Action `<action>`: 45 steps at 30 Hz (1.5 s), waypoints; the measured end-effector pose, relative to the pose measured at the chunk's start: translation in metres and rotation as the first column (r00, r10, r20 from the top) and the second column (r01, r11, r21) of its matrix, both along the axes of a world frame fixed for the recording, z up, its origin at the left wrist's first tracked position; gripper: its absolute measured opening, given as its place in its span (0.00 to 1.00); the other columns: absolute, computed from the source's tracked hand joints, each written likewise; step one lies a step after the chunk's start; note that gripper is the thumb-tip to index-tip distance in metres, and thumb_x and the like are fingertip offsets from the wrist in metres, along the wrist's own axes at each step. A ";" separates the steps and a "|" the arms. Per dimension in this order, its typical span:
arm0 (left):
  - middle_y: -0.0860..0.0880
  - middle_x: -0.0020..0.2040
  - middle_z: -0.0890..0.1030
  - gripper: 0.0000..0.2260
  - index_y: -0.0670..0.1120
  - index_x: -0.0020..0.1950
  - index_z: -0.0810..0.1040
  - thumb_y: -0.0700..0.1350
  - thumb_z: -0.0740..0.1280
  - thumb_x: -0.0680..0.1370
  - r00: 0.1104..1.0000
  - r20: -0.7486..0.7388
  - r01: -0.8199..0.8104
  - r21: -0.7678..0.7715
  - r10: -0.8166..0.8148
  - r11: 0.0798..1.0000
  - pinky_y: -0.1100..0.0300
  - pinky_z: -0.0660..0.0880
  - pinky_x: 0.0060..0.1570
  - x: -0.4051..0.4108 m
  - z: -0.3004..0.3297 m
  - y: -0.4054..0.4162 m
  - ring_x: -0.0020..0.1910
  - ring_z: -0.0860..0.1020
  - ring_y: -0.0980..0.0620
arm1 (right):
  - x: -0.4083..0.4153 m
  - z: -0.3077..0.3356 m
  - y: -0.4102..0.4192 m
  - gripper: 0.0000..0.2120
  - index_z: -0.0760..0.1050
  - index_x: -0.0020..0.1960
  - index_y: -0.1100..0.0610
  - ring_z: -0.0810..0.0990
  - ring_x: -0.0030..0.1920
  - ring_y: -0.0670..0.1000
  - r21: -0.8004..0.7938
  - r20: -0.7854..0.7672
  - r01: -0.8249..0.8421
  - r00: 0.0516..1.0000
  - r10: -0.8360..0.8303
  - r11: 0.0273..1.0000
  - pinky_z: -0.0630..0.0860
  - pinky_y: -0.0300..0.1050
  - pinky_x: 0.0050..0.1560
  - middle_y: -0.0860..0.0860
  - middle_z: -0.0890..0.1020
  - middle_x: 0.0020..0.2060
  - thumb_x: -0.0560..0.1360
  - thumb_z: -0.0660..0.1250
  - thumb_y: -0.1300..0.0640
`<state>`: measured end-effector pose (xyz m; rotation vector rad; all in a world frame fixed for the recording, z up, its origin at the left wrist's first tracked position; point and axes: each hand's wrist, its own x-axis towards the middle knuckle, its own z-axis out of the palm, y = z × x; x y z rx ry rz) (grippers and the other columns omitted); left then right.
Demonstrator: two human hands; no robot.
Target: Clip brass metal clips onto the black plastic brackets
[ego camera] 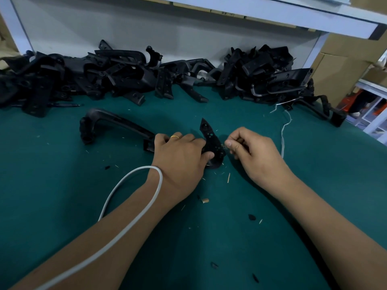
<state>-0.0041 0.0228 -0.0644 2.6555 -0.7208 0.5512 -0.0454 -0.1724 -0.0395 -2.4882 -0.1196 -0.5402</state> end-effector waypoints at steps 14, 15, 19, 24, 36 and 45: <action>0.54 0.52 0.80 0.17 0.53 0.56 0.79 0.62 0.56 0.84 1.000 -0.025 0.001 0.022 -0.001 1.000 0.48 0.59 0.58 0.000 0.002 0.000 0.56 0.75 0.48 | 0.003 0.006 -0.003 0.05 0.77 0.49 0.58 0.75 0.43 0.48 -0.218 0.060 -0.052 0.996 0.066 0.975 0.74 0.48 0.46 0.46 0.77 0.42 0.83 0.67 0.57; 0.54 0.52 0.80 0.17 0.53 0.56 0.79 0.62 0.56 0.84 1.000 -0.025 0.001 0.020 -0.001 1.000 0.48 0.59 0.58 0.000 0.001 -0.001 0.55 0.75 0.48 | 0.005 0.006 -0.002 0.05 0.77 0.49 0.58 0.76 0.43 0.50 -0.235 0.061 -0.048 0.996 0.063 0.971 0.76 0.52 0.46 0.47 0.77 0.43 0.83 0.67 0.57; 0.54 0.52 0.80 0.18 0.53 0.56 0.79 0.62 0.56 0.83 1.000 -0.023 -0.004 0.019 0.004 1.000 0.49 0.59 0.57 0.000 0.002 0.000 0.55 0.76 0.48 | 0.008 0.004 -0.001 0.06 0.77 0.49 0.59 0.77 0.43 0.54 -0.249 0.087 -0.030 0.995 0.053 0.968 0.76 0.58 0.48 0.50 0.78 0.43 0.83 0.67 0.57; 0.54 0.47 0.78 0.16 0.53 0.50 0.77 0.62 0.57 0.83 1.000 -0.030 -0.001 0.002 0.001 1.000 0.48 0.60 0.57 0.000 0.002 -0.001 0.53 0.75 0.48 | 0.009 0.001 -0.001 0.07 0.77 0.49 0.59 0.78 0.43 0.56 -0.261 0.120 -0.019 0.991 0.052 0.965 0.77 0.59 0.47 0.50 0.79 0.43 0.83 0.67 0.56; 0.56 0.42 0.72 0.15 0.53 0.45 0.74 0.61 0.59 0.83 1.000 -0.024 -0.006 -0.026 0.005 1.000 0.48 0.60 0.57 0.001 0.001 0.000 0.50 0.76 0.48 | 0.003 0.005 0.001 0.07 0.75 0.50 0.60 0.76 0.44 0.54 -0.305 0.058 -0.083 0.993 0.105 0.949 0.76 0.56 0.48 0.50 0.78 0.45 0.84 0.64 0.57; 0.54 0.46 0.78 0.15 0.52 0.50 0.79 0.61 0.59 0.83 1.000 0.005 0.013 -0.035 -0.013 0.999 0.47 0.60 0.56 0.001 -0.003 0.000 0.52 0.76 0.48 | 0.005 0.022 0.003 0.07 0.75 0.50 0.61 0.74 0.43 0.54 -0.503 -0.034 -0.117 0.993 0.116 0.856 0.76 0.56 0.44 0.53 0.76 0.45 0.82 0.63 0.58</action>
